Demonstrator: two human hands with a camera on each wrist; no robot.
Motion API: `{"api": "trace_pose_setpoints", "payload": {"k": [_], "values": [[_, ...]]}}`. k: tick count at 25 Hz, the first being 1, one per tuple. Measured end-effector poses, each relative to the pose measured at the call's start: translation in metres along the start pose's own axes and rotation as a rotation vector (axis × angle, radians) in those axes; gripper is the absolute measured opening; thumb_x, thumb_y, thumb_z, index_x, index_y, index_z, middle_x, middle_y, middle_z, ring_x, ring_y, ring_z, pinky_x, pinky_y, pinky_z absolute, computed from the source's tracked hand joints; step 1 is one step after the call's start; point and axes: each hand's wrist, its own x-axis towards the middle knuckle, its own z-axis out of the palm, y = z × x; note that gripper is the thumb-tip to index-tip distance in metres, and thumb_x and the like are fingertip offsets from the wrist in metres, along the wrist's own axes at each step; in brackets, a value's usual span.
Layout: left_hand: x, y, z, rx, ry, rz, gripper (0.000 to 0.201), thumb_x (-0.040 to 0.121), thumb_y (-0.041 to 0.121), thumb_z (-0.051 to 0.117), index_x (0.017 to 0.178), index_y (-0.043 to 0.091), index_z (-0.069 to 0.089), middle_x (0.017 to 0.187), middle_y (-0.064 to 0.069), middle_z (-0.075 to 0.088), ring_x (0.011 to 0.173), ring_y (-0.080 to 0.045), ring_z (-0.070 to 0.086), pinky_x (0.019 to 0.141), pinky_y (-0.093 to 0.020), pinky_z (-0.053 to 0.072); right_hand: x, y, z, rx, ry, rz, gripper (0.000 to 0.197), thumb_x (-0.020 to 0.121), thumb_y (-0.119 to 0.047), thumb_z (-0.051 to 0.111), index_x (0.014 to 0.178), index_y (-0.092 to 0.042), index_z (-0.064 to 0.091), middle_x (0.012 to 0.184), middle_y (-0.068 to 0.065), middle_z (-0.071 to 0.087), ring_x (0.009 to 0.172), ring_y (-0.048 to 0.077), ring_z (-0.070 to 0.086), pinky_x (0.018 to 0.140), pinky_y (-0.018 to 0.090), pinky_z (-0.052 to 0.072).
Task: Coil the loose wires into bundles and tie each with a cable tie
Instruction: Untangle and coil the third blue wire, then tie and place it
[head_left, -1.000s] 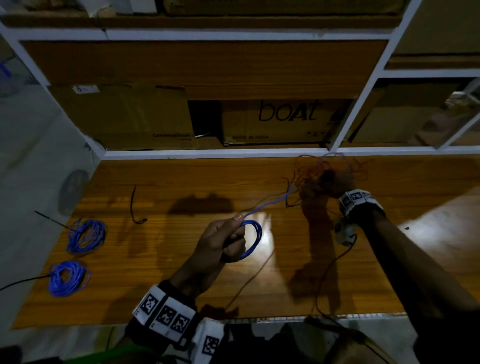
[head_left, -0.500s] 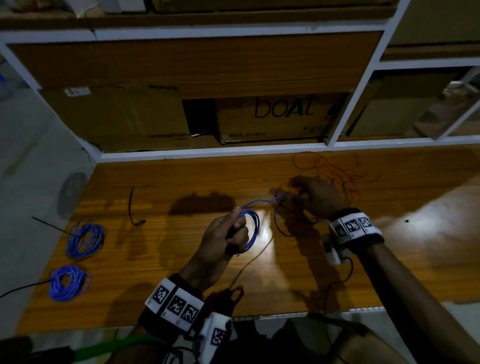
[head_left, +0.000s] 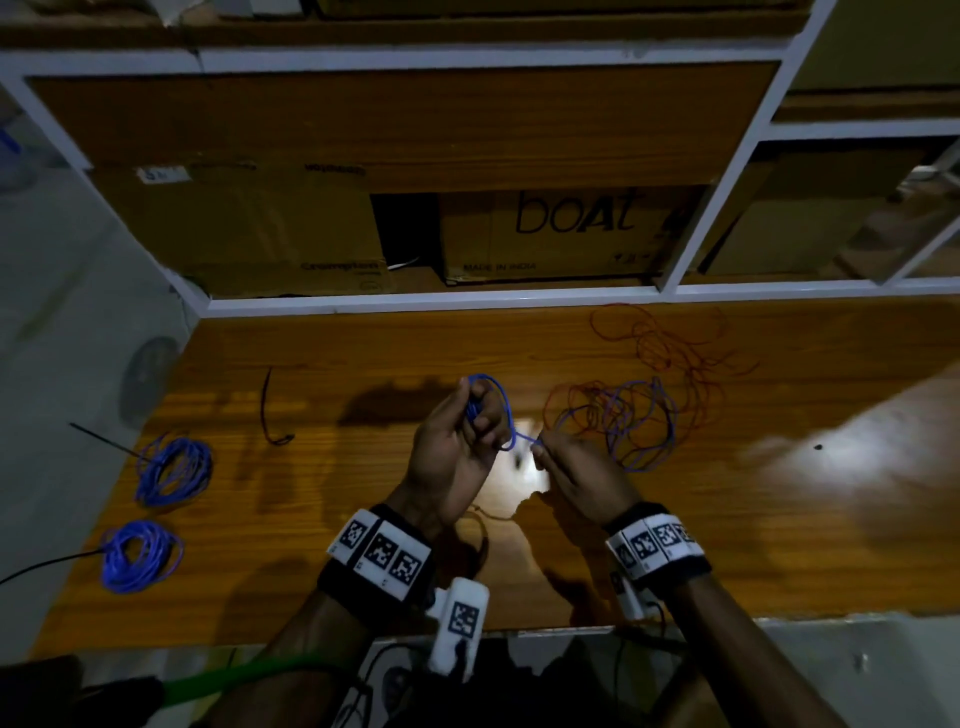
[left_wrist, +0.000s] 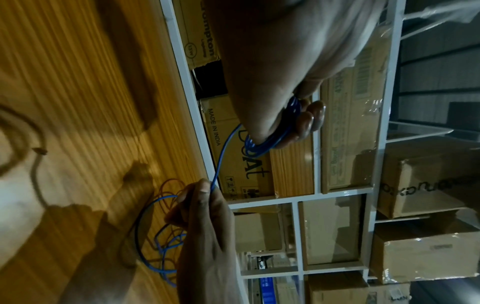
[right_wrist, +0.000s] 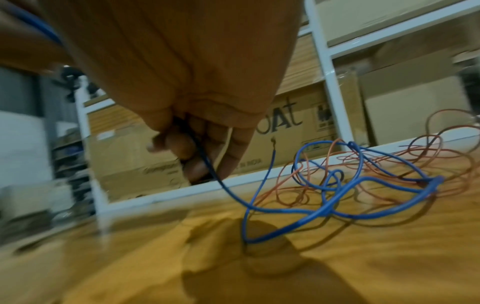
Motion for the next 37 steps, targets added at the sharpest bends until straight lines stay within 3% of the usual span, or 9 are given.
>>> {"api": "trace_pose_setpoints", "payload": {"k": [5,9,11,14,23,26,29,32,37], "values": [[0.021,-0.027,-0.007,0.351,0.117,0.104,0.03,0.108,0.025,0.031,0.092,0.009,0.051,0.076,0.001,0.064,0.071,-0.015,0.06,0.072,-0.027,0.046,-0.014,-0.007,0.004,-0.024,-0.043,-0.078,0.03,0.109,-0.04,0.032,0.086,-0.022,0.04,0.076,-0.004,0.041,0.066,0.013,0.04,0.062,0.04,0.038],[0.024,-0.051,-0.019,0.905,0.067,0.071,0.033,0.111,0.035,0.026,0.116,0.027,0.057,0.124,0.003,0.069,0.116,-0.007,0.064,0.098,-0.023,0.049,-0.016,-0.009,0.0,-0.057,-0.06,-0.156,0.023,0.108,-0.03,0.033,0.096,-0.018,0.049,0.087,-0.003,0.05,0.077,0.014,0.043,0.069,0.04,0.042],[0.021,-0.059,-0.019,1.125,0.038,0.079,0.024,0.11,0.038,0.03,0.113,0.031,0.052,0.101,0.005,0.071,0.084,0.0,0.066,0.074,-0.028,0.053,-0.018,-0.005,0.003,-0.103,-0.063,-0.177,0.015,0.105,-0.025,0.04,0.105,-0.018,0.053,0.097,-0.002,0.055,0.084,0.014,0.046,0.072,0.039,0.045],[0.018,-0.066,-0.017,1.436,-0.028,0.168,0.02,0.109,0.033,0.034,0.109,0.014,0.042,0.057,-0.003,0.047,0.039,-0.014,0.04,0.043,-0.032,0.03,-0.018,0.001,0.001,-0.137,-0.044,-0.191,0.028,0.103,-0.027,0.04,0.116,-0.014,0.061,0.112,0.007,0.061,0.093,0.023,0.056,0.074,0.038,0.051],[0.011,-0.055,-0.021,2.1,-0.12,0.238,0.03,0.107,0.035,0.034,0.123,0.012,0.043,0.055,0.008,0.041,0.04,-0.009,0.037,0.039,-0.025,0.019,-0.022,0.011,-0.014,-0.026,-0.009,-0.085,0.034,0.099,-0.05,0.048,0.083,-0.022,0.06,0.078,-0.003,0.056,0.067,0.013,0.051,0.059,0.039,0.045],[0.005,-0.042,-0.037,2.122,-0.139,0.205,0.026,0.105,0.041,0.031,0.108,0.021,0.047,0.062,0.002,0.05,0.051,-0.02,0.05,0.048,-0.031,0.026,-0.029,0.037,-0.029,-0.111,0.003,-0.007,0.04,0.093,-0.061,0.053,0.088,-0.024,0.066,0.086,-0.007,0.067,0.078,0.012,0.063,0.064,0.036,0.049],[-0.002,-0.03,-0.056,2.008,-0.238,0.1,0.043,0.104,0.054,0.024,0.088,0.022,0.048,0.065,0.0,0.047,0.055,-0.016,0.046,0.057,-0.033,0.027,-0.036,0.057,-0.042,-0.14,0.027,0.006,0.024,0.092,-0.049,0.064,0.09,-0.026,0.066,0.094,-0.004,0.069,0.089,0.019,0.066,0.07,0.028,0.044],[-0.006,-0.031,-0.058,1.794,-0.363,-0.009,0.051,0.103,0.058,0.028,0.077,0.02,0.048,0.059,0.004,0.042,0.049,-0.012,0.039,0.054,-0.038,0.029,-0.03,0.066,-0.044,-0.259,-0.022,0.049,0.04,0.095,-0.059,0.043,0.094,-0.026,0.064,0.099,-0.002,0.067,0.099,0.025,0.063,0.081,0.039,0.045],[-0.006,-0.025,-0.03,1.293,-0.252,-0.115,0.05,0.103,0.05,0.041,0.062,0.02,0.043,0.055,0.004,0.039,0.048,-0.012,0.032,0.054,-0.035,0.029,-0.019,0.061,-0.038,-0.336,0.086,0.052,0.045,0.098,-0.05,0.029,0.101,-0.019,0.062,0.101,0.006,0.066,0.098,0.032,0.063,0.081,0.042,0.042]]}}
